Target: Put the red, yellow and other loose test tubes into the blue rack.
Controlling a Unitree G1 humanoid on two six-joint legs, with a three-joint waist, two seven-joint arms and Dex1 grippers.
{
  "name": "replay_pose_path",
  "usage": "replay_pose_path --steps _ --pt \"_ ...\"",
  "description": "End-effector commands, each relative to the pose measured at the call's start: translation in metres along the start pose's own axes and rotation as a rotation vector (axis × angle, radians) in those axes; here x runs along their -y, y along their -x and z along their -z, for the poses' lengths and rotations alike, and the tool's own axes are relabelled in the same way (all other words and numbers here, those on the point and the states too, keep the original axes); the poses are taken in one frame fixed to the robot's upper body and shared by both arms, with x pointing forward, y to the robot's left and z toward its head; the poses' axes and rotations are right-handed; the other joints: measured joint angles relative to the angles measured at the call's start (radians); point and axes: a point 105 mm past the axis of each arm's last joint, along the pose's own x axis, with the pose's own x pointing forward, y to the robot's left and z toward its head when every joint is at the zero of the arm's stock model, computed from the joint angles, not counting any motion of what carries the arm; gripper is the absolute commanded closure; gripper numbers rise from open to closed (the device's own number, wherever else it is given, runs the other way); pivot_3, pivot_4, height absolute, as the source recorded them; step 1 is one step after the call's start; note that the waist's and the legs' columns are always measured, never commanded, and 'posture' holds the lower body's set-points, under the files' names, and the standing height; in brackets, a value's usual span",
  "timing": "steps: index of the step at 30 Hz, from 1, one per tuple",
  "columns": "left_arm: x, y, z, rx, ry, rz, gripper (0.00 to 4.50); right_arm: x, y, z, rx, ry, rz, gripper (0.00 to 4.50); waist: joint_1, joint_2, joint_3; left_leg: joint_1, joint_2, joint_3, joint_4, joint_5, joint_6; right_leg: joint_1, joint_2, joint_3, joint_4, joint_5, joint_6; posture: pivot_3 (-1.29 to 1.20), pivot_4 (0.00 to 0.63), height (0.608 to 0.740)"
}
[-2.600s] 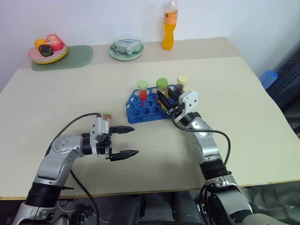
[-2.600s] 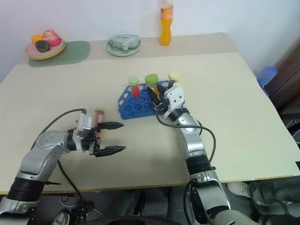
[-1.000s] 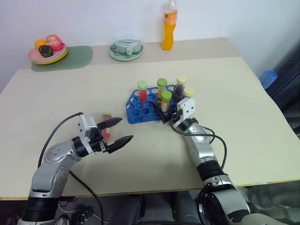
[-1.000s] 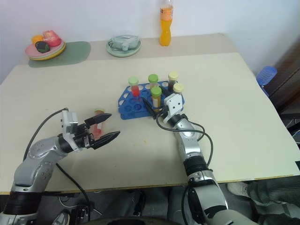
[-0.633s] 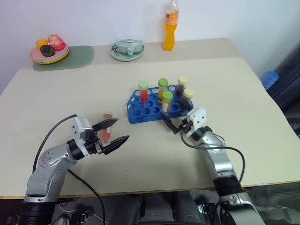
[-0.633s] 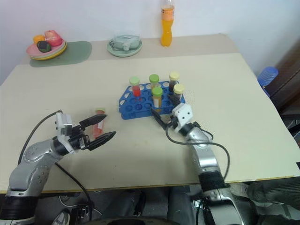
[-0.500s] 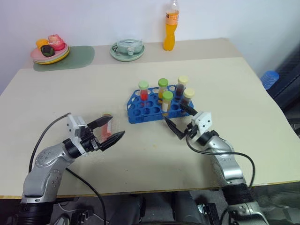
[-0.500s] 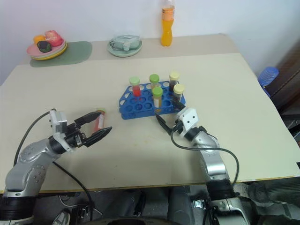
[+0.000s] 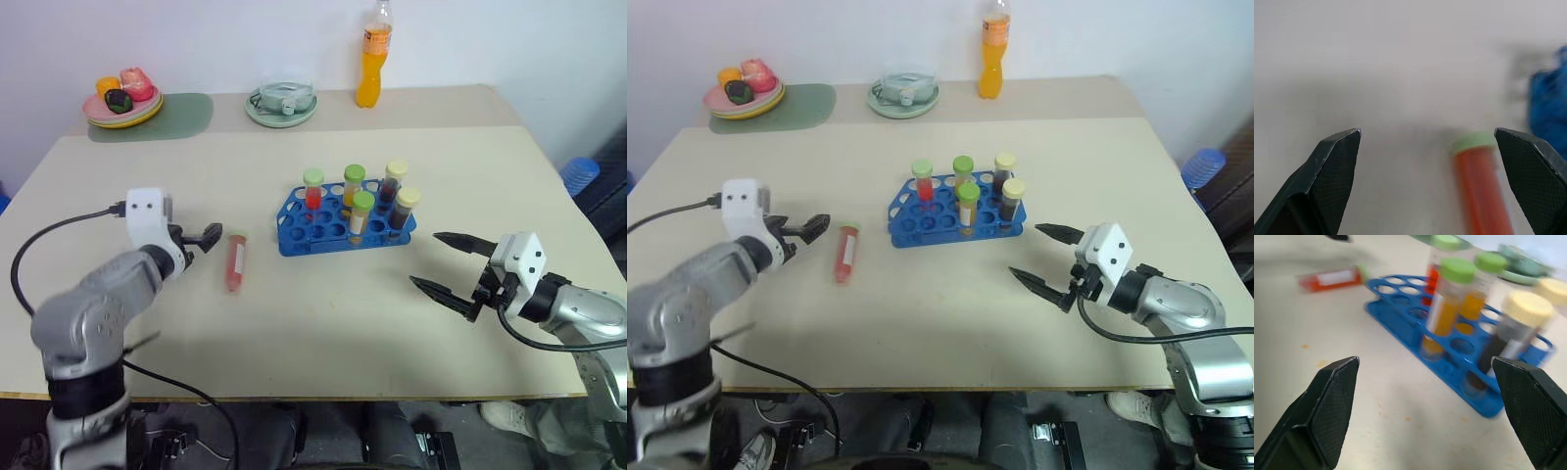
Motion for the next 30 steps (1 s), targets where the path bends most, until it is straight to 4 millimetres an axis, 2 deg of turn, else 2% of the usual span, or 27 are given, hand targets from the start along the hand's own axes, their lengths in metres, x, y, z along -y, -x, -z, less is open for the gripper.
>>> replay_pose_path --steps 1,8,15,23,29,30 --pt "0.004 -0.005 0.001 -0.096 0.062 0.015 0.0 -0.004 0.004 -0.006 0.013 0.048 -0.047 0.07 0.0 0.0 0.0 0.0 0.0 0.0 0.0 0.0 0.0 0.0 0.0 0.0 0.0 0.0 0.0 0.0 0.15 0.74" --pt "0.014 -0.017 -0.004 -0.211 0.075 0.035 0.0 -0.003 0.005 0.001 0.013 0.053 -0.044 0.07 -0.001 -0.002 0.001 0.0 0.0 0.0 0.0 0.0 -0.001 -0.001 0.0 0.0 0.001 0.0 0.0 0.0 0.15 0.74" --pt "0.019 -0.025 -0.007 -0.327 0.068 0.004 0.0 -0.003 0.004 0.0 0.019 0.057 -0.037 0.07 0.0 -0.002 0.001 0.0 0.0 0.0 0.001 0.0 -0.001 -0.001 0.0 0.001 0.001 0.0 0.0 0.0 0.15 0.74" --pt "0.021 -0.03 0.005 -0.478 0.043 -0.019 0.0 -0.003 0.002 -0.006 0.016 0.061 -0.019 0.07 -0.002 -0.002 0.001 0.0 0.0 0.0 0.001 0.0 -0.001 -0.002 0.0 0.001 0.002 0.0 0.0 0.0 0.15 0.74" --pt "0.017 -0.039 0.016 -0.546 0.067 -0.109 0.0 -0.005 0.001 -0.01 0.013 0.056 -0.008 0.07 0.0 -0.003 0.001 0.0 -0.001 0.0 0.001 0.0 -0.001 -0.002 0.0 0.001 0.003 0.0 0.0 0.0 0.15 0.74" --pt "0.017 -0.04 0.018 -0.553 0.073 -0.114 0.26 -0.005 0.001 -0.01 0.012 0.055 -0.006 0.02 0.0 -0.003 0.001 0.0 -0.001 0.0 0.001 0.0 -0.001 -0.002 0.0 0.001 0.003 0.0 0.0 0.0 0.15 0.74"
